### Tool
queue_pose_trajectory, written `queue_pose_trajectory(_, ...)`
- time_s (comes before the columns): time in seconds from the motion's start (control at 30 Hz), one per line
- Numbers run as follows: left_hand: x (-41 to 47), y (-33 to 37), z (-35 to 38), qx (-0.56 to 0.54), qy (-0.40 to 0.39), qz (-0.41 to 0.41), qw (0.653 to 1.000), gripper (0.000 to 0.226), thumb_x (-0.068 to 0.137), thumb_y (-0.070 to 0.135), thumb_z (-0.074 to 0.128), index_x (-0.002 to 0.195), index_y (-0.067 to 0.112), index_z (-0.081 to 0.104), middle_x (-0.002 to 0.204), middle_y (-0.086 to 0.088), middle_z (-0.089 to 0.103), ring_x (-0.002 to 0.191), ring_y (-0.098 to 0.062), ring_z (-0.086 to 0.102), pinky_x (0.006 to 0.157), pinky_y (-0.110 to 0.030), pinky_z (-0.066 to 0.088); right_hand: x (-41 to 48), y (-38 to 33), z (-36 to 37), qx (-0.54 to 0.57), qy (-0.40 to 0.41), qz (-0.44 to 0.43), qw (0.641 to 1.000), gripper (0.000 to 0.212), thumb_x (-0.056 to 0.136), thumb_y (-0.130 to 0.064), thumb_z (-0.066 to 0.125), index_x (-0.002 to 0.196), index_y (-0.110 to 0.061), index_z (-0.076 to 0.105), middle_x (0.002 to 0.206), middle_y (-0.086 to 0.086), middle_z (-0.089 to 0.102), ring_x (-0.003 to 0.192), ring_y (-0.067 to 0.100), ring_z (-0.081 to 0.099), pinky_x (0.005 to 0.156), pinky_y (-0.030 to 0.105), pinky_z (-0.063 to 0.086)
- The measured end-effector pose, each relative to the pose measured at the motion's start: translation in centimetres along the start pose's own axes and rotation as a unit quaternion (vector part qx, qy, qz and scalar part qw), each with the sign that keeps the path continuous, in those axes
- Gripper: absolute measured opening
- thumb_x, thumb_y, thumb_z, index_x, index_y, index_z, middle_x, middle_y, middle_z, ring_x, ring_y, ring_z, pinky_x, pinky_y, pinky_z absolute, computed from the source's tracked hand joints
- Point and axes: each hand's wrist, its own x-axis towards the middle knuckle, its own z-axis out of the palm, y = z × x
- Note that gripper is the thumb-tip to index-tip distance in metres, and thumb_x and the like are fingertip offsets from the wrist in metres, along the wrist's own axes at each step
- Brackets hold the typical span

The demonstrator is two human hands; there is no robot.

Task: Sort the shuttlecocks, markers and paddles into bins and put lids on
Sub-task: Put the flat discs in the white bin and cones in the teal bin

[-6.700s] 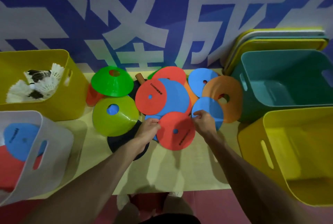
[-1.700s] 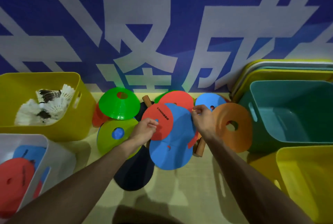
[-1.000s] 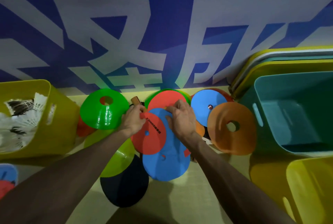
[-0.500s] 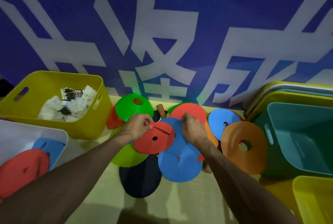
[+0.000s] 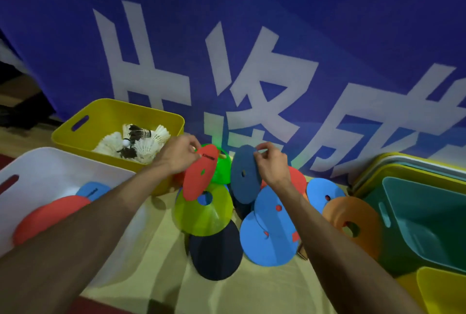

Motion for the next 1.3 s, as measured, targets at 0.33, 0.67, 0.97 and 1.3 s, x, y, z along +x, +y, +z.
queue_pose_trajectory(0.33,-4.7,-7.5,-12.9,-0.151,0.108,-0.088,0.979,0.006,0.080,0.009,0.067,0.085,0.011,0.067,0.071,-0.009,0.068,0.066,-0.026,0.068,0.060,-0.040,0.059,0.8,-14.2,8.0,0.090,-0.028,-0.092,0.991,0.012,0.087,-0.016,0.058,0.093,-0.014,0.069,0.081,0.001,0.065,0.079,0.014,0.057,0.075,0.027,0.044)
queue_pose_trajectory(0.67,-10.5,-20.2,-16.7,-0.251,0.119,-0.229,0.933,0.007,0.081,0.000,0.062,0.078,0.006,0.064,0.058,-0.003,0.054,0.050,-0.017,0.051,0.037,-0.020,0.040,-4.4,-20.8,20.8,0.053,-0.199,-0.106,0.973,0.013,0.089,-0.016,0.053,0.087,-0.015,0.066,0.069,0.003,0.063,0.053,0.013,0.053,0.051,0.023,0.040)
queue_pose_trajectory(0.97,-11.4,-27.8,-14.3,-0.022,0.040,-0.211,0.976,0.024,0.086,0.007,0.052,0.097,0.018,0.071,0.098,-0.013,0.072,0.084,-0.027,0.068,0.083,-0.037,0.054,-8.1,-20.6,26.6,0.011,-0.299,-0.005,0.954,0.014,0.091,-0.008,0.045,0.099,-0.010,0.057,0.080,0.009,0.064,0.058,0.019,0.060,0.048,0.029,0.052)
queue_pose_trajectory(1.3,-9.7,-24.2,-12.4,0.013,0.038,-0.096,0.995,0.035,0.087,0.002,0.048,0.115,0.016,0.064,0.120,-0.006,0.061,0.101,-0.020,0.060,0.090,-0.030,0.047,-6.7,-17.5,24.1,-0.036,-0.269,-0.031,0.962,0.027,0.087,0.001,0.036,0.096,-0.009,0.059,0.071,0.018,0.068,0.052,0.025,0.066,0.051,0.036,0.058)
